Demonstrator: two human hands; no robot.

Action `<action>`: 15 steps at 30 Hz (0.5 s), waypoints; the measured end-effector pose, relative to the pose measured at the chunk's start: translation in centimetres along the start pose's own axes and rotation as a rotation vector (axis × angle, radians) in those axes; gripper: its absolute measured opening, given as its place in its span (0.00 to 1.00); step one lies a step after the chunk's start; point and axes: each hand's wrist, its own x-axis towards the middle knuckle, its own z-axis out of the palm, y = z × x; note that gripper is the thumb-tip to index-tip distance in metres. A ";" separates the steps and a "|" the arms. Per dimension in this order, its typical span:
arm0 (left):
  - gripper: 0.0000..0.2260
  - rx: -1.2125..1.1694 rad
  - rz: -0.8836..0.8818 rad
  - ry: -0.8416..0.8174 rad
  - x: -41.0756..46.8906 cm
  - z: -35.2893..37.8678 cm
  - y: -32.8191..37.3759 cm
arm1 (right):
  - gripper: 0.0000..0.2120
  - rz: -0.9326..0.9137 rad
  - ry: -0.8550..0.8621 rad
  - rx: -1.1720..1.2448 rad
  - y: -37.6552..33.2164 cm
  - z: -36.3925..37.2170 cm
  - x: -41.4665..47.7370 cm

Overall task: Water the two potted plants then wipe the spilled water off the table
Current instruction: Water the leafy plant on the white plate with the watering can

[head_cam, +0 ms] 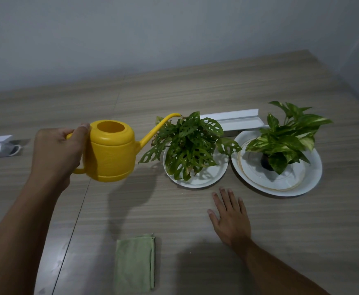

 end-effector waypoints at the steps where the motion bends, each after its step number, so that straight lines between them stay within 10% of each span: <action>1: 0.19 0.004 0.005 0.008 0.1 -0.1 0.0 | 0.29 0.001 0.000 0.001 0.0 0.0 0.0; 15: 0.19 0.085 0.022 -0.015 -0.9 -1.8 -1.6 | 0.29 0.000 0.013 0.000 -0.1 0.0 -0.1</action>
